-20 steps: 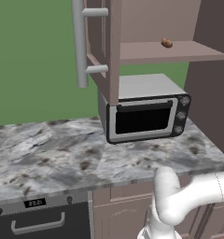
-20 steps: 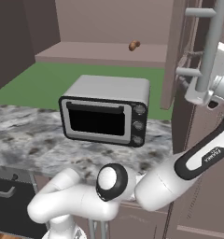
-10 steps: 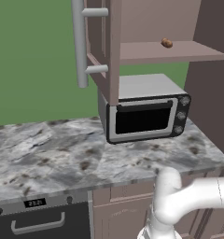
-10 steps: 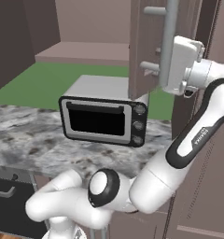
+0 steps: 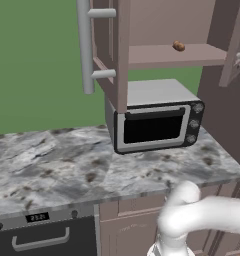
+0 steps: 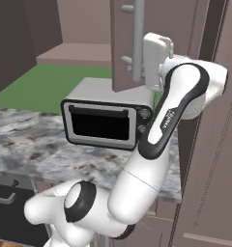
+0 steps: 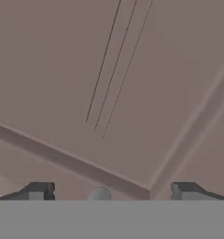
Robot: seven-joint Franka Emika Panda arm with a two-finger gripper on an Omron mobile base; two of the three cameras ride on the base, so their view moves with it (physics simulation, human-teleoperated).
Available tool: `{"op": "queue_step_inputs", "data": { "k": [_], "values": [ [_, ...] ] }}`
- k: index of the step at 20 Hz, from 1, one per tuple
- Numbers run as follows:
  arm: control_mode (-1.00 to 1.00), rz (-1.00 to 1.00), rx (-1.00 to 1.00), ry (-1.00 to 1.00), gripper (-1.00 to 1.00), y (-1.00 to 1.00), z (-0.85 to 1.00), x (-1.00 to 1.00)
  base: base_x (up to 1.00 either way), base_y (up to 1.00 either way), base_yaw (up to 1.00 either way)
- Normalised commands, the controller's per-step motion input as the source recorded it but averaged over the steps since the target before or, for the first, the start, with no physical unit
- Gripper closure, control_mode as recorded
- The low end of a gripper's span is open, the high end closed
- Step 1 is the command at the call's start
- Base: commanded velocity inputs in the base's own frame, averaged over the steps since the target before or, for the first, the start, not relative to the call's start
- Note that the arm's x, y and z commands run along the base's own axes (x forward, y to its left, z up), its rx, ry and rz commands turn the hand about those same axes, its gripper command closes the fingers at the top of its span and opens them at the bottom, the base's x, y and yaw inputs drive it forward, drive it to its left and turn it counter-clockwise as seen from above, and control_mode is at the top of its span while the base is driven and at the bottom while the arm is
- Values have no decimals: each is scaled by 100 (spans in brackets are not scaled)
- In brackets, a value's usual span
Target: Pick the potato from the counter and place it in the cabinet. Then close the cabinet.
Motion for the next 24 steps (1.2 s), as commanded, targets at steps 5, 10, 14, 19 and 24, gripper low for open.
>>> {"op": "queue_step_inputs", "data": {
  "k": [5,10,14,19,24],
  "values": [
    [-100,-46,0,1,-100,97,11,0,0,0,0],
    [-100,-55,0,5,-100,87,19,9,0,0,0],
    [-100,-53,-2,6,-100,89,28,51,0,0,0],
    [-100,-37,-3,4,-100,66,25,98,0,0,0],
    [-100,-23,0,10,-100,40,24,100,0,0,0]
  ]
}}
